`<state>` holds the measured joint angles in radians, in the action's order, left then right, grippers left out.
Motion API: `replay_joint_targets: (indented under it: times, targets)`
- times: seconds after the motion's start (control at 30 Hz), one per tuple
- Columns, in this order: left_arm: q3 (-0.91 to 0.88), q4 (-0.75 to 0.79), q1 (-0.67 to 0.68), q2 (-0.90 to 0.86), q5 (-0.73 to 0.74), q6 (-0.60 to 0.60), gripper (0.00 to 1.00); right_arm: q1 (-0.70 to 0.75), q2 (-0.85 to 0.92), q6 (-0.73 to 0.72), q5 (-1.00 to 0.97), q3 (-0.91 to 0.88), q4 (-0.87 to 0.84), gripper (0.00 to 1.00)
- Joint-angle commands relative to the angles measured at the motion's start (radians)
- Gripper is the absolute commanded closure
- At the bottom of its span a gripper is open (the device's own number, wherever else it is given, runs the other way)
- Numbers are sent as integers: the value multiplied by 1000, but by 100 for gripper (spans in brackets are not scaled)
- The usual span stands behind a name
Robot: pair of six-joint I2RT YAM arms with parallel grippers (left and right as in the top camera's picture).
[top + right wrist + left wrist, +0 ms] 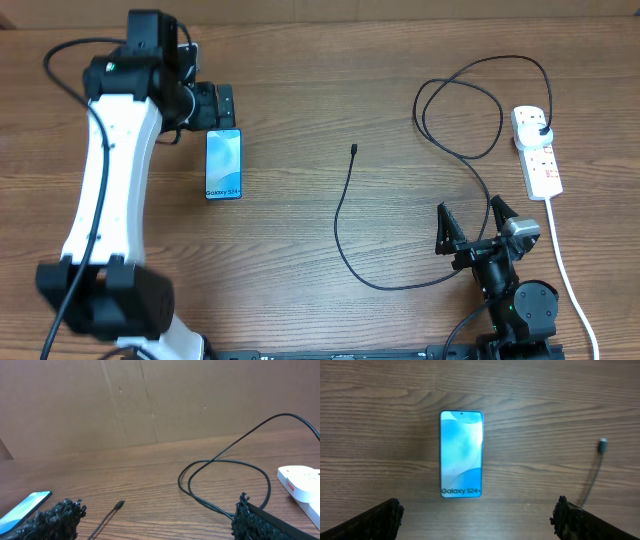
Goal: Plug charger to phone and switch on socket
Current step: 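Move the left gripper forward over the smartphone, then lower the left gripper and grasp the smartphone's bottom edge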
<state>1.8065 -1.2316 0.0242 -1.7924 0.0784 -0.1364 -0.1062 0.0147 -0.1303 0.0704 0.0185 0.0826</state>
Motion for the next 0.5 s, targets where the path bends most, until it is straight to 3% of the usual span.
replay_joint_targets:
  times: [0.0,0.13,0.47]
  targets:
    - [48,-14,5,-96,-38,-19,0,-6,-11,2,-10,-11,-5,0]
    - [48,-20,5,-171,-45,-37,6,-6,-11,2,-10,-11,-5,0]
    - [47,6,10,-309,-58,-35,6,-6,-11,2,-10,-11,-5,0]
